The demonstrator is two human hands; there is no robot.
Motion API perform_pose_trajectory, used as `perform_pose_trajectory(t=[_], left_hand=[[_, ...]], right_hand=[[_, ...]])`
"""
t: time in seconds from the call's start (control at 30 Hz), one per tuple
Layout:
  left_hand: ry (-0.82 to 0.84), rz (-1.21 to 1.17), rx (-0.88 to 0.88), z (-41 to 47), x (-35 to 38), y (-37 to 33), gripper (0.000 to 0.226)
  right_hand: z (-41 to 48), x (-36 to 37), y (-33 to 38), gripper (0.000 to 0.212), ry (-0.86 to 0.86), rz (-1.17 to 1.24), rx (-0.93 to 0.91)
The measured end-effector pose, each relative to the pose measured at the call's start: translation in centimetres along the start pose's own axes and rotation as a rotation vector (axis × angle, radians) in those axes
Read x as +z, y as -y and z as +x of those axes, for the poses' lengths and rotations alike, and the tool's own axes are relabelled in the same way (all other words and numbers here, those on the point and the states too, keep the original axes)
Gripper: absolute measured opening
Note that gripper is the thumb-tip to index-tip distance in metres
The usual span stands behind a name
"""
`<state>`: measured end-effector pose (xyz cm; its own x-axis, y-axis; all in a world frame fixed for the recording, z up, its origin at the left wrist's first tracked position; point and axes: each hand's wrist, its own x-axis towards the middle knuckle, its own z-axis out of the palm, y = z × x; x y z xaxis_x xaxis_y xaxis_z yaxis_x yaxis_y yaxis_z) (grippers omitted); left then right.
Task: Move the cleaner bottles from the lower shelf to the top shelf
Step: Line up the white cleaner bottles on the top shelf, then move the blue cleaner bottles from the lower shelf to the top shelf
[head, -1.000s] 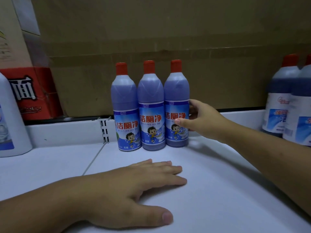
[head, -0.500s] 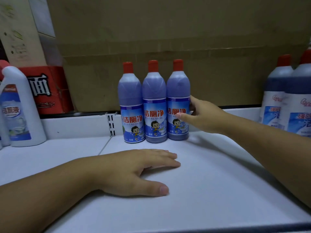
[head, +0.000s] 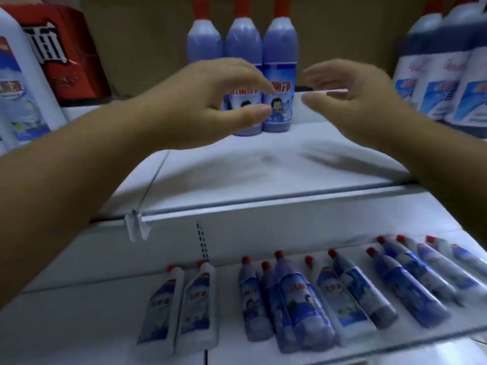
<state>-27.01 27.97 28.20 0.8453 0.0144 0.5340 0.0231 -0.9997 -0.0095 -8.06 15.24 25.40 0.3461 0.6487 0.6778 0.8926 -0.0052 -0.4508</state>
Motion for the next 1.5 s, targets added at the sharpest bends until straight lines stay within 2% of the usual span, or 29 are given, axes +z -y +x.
perform_pose_trajectory(t=[0.1, 0.2, 0.27, 0.37, 0.43, 0.53, 0.6, 0.73, 0.8, 0.87, 0.93, 1.03, 1.1, 1.2, 1.3, 1.33, 1.4, 1.47, 1.5], left_hand=[[-0.120, -0.076, 0.193, -4.6, 1.0, -3.5, 0.039], [-0.094, -0.216, 0.325, -10.0, 3.3, -6.6, 0.033], [-0.076, -0.312, 0.318, -12.6, 5.9, -7.4, 0.032], [0.037, -0.378, 0.170, -14.8, 11.4, -6.3, 0.031], [0.189, -0.366, -0.030, -15.6, 15.5, -5.1, 0.036], [0.371, -0.391, -0.377, -16.2, 20.9, -3.7, 0.036], [0.470, -0.447, -0.541, -16.2, 23.9, -3.5, 0.032], [0.503, -0.596, -0.795, -15.6, 28.2, -4.4, 0.032], [0.492, -0.704, -0.925, -15.4, 29.9, -5.0, 0.037], [0.417, -0.915, -1.091, -14.9, 30.8, -5.7, 0.045], [0.279, -1.149, -1.260, -14.0, 30.8, -6.4, 0.043], [0.134, -1.356, -1.402, -13.5, 30.3, -6.8, 0.035], [0.109, -1.446, -1.476, -13.8, 30.3, -7.2, 0.039], [0.048, -1.528, -1.526, -14.7, 30.2, -7.9, 0.040], [0.052, -1.615, -1.525, -15.7, 29.6, -7.7, 0.038], [0.058, -1.663, -1.535, -16.1, 29.4, -7.7, 0.038], [0.072, -1.731, -1.565, -16.8, 29.2, -7.6, 0.042], [0.083, -1.771, -1.563, -17.2, 29.0, -7.6, 0.055], [0.085, -1.784, -1.550, -17.3, 28.9, -7.5, 0.060]], right_hand=[[-5.0, -0.3, 1.9, 0.023, -0.083, -0.006, -0.174], [-10.4, -1.0, 3.1, 0.010, -0.137, 0.054, -0.391], [-13.4, -0.7, 3.1, 0.014, -0.078, 0.054, -0.433], [-16.5, 1.9, 0.9, 0.019, 0.120, -0.062, -0.467], [-18.0, 5.0, -2.1, 0.021, 0.322, -0.123, -0.306], [-19.7, 9.6, -6.9, 0.032, 0.512, -0.231, 0.199], [-21.2, 12.3, -9.6, 0.052, 0.629, -0.330, 0.439], [-24.0, 16.6, -12.3, 0.081, 0.802, -0.312, 0.666], [-24.5, 17.6, -13.0, 0.081, 0.774, -0.291, 0.698], [-24.6, 17.7, -13.0, 0.059, 0.701, -0.211, 0.709], [-25.1, 17.4, -12.4, 0.040, 0.608, -0.083, 0.739], [-26.0, 17.3, -10.5, 0.029, 0.505, 0.071, 0.729], [-26.7, 17.7, -9.0, 0.035, 0.463, 0.161, 0.698], [-27.3, 18.0, -7.4, 0.050, 0.459, 0.176, 0.609], [-27.4, 16.4, -7.7, 0.052, 0.644, 0.253, 0.487], [-27.5, 15.7, -8.2, 0.050, 0.689, 0.233, 0.444], [-28.0, 14.9, -10.3, 0.044, 0.649, 0.041, 0.449], [-28.2, 14.8, -12.6, 0.047, 0.600, -0.234, 0.591], [-28.3, 15.0, -13.3, 0.051, 0.632, -0.330, 0.664]])
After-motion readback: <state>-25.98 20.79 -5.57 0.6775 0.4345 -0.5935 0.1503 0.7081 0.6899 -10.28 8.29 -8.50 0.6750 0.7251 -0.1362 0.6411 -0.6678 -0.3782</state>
